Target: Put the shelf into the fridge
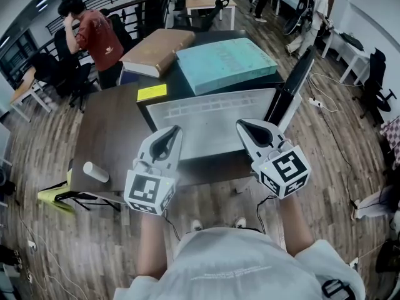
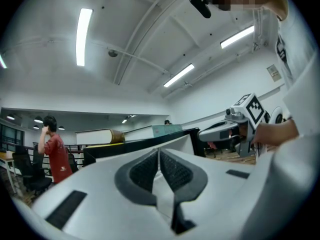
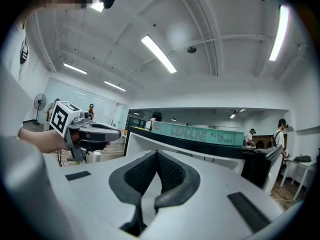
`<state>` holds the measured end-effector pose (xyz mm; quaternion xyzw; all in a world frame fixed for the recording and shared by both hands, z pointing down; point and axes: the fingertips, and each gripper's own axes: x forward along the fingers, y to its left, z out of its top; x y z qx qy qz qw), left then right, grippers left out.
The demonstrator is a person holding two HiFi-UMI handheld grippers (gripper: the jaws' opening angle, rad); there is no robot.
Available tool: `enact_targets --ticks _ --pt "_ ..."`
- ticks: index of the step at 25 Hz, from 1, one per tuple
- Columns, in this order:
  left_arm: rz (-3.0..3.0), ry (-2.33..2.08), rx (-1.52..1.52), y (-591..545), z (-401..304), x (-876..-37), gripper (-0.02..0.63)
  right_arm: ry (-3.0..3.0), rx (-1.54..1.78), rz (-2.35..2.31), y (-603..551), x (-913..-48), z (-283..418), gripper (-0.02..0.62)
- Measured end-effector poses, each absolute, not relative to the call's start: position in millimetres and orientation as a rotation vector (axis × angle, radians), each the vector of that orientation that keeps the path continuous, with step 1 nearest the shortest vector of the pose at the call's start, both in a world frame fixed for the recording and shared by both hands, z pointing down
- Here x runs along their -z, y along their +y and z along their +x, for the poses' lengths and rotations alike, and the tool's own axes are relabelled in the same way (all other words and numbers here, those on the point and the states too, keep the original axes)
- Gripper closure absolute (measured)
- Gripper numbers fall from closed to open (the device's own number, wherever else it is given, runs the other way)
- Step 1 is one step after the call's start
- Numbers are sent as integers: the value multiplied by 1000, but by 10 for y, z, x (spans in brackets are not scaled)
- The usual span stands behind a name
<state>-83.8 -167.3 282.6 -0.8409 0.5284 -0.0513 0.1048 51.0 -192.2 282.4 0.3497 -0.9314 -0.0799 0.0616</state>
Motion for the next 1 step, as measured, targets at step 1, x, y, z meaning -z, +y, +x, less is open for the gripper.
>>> enact_targets --ticks 1 --pt "-2483 1559 155 -1679 -841 -2845 580 -2814 240 1059 -1928 -2833 512 580"
